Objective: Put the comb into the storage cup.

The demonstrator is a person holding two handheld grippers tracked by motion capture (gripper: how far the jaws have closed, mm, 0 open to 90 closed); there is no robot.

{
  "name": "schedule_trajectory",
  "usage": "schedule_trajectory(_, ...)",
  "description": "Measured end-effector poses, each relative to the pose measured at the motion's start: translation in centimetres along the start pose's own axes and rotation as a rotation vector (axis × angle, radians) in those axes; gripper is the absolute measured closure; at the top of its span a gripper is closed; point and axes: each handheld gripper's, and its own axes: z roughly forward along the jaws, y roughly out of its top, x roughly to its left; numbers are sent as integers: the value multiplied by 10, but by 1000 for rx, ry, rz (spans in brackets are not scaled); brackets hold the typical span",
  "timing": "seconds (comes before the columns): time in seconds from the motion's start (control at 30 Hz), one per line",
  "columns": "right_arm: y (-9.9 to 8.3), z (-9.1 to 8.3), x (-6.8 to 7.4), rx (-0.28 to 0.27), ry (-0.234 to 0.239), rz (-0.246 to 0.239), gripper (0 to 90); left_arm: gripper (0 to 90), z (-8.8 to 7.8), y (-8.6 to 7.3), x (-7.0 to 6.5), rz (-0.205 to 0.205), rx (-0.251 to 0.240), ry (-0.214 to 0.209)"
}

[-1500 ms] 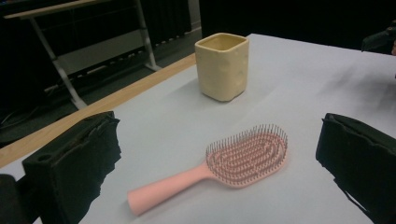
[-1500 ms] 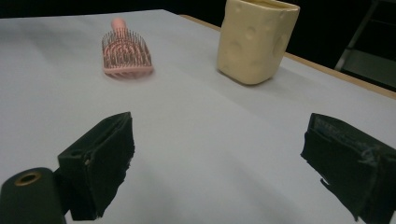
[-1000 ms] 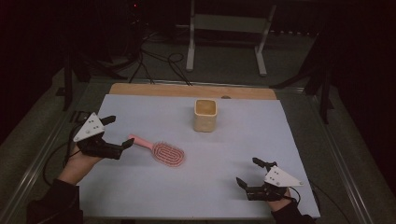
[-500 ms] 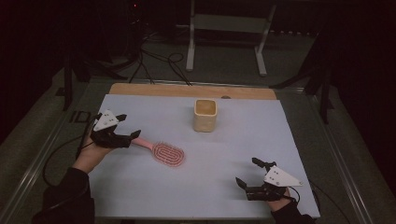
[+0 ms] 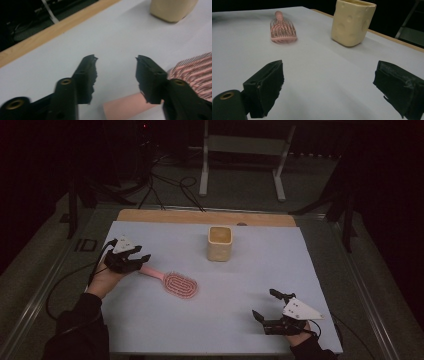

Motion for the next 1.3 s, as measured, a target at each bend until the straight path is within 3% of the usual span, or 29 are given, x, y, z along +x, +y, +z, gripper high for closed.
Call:
schedule_trajectory(0.2, 0, 1, 0, 0, 6, -2, 89, 682, 16, -5, 2, -1, 60, 23)
schedule_trajectory(0.37, 0, 0, 0, -5, -2, 1, 89, 785, 28, -6, 2, 27, 117, 50)
schedule_trajectory(0.5, 0, 0, -1, -9, -2, 7, 89, 895, 37, -4, 2, 54, 181, 39)
schedule_trajectory(1.03, 0, 0, -1, -5, 4, 6, 89, 900, 49, -10, 4, 79, 270, -18)
schedule_trajectory(1.13, -1, 0, -1, 0, 5, 10, 89, 900, 47, -13, 5, 65, 268, -31)
schedule_trajectory(1.3, 0, 0, -1, -3, 5, 10, 89, 900, 43, -16, 3, 75, 285, -45)
